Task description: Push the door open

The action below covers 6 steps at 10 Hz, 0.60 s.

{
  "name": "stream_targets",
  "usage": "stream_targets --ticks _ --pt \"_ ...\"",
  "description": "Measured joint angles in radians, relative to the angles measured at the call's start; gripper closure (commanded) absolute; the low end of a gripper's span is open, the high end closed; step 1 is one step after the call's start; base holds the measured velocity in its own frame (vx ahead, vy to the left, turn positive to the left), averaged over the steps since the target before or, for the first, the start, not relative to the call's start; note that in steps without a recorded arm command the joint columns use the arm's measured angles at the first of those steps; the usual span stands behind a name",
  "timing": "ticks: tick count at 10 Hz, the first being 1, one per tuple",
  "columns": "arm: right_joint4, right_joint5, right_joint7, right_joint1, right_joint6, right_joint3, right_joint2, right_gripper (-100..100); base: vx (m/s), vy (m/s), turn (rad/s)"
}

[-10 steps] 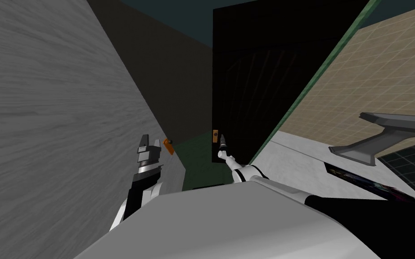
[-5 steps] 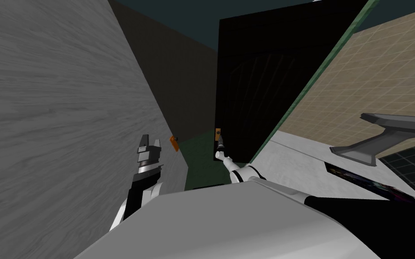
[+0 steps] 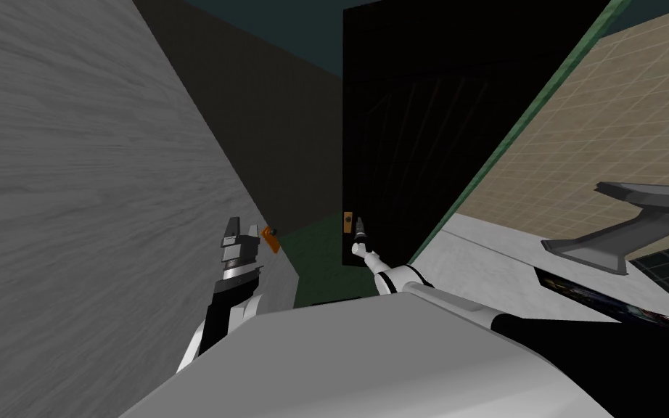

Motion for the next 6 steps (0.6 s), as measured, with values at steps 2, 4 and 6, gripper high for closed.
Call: stream_targets --ticks 2,4,6 --pt "-0.045 -0.002 0.017 0.023 0.018 -0.006 0.009 -100 0.214 0.045 0.025" --pt "0.023 0.0 -0.005 -0.013 -0.008 0.0 0.025 -100 0.163 0.042 0.02" --pt "-0.021 -0.001 0.008 0.011 0.004 -0.005 0.043 -100 0.021 0.014 -0.004"
